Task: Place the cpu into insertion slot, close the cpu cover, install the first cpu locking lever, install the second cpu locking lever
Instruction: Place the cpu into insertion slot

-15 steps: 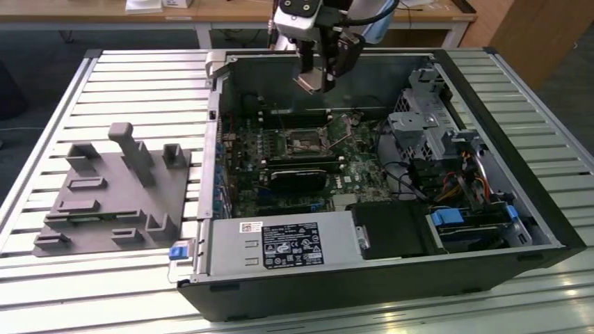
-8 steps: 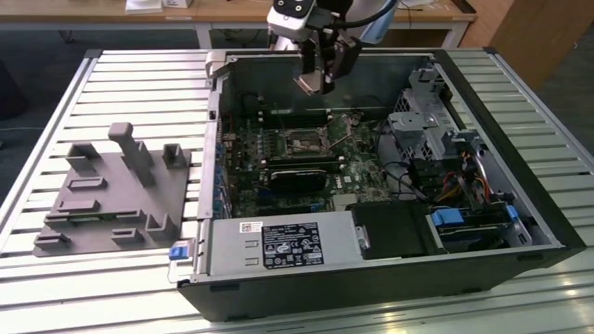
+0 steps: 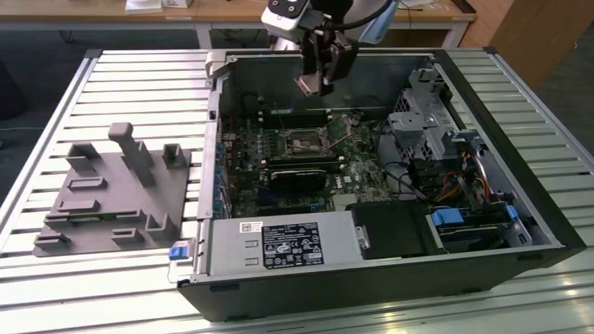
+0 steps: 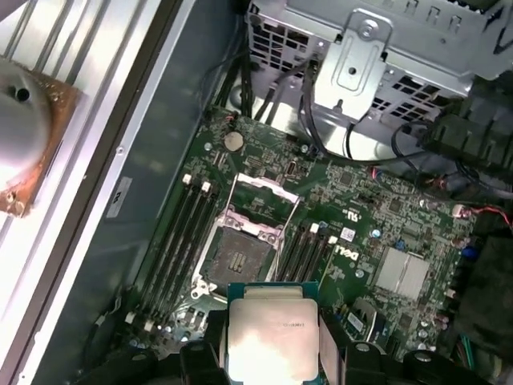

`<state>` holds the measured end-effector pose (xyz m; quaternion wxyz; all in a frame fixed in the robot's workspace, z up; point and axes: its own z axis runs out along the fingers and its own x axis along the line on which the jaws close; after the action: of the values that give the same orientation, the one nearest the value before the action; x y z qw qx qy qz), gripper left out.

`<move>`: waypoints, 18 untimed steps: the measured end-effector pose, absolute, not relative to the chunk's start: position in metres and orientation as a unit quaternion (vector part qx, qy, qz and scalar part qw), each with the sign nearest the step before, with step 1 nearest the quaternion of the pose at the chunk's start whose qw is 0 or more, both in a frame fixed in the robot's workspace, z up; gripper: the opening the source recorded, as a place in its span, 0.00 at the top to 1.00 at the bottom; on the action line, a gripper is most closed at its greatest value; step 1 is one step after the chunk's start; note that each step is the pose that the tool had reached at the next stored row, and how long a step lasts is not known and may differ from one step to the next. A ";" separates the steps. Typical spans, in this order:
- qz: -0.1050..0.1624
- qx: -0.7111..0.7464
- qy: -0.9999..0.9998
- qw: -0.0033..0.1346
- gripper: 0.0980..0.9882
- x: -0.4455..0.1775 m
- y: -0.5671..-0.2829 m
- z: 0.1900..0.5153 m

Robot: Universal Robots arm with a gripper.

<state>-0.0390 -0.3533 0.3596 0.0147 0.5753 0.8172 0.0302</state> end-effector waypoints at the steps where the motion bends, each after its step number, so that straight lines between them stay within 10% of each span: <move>1: 0.030 0.581 0.813 0.015 0.50 -0.039 -0.353 0.359; 18: 0.026 0.634 0.773 0.013 0.50 -0.040 -0.351 0.344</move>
<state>-0.0404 -0.3515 0.3436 0.0130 0.6339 0.7729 0.0255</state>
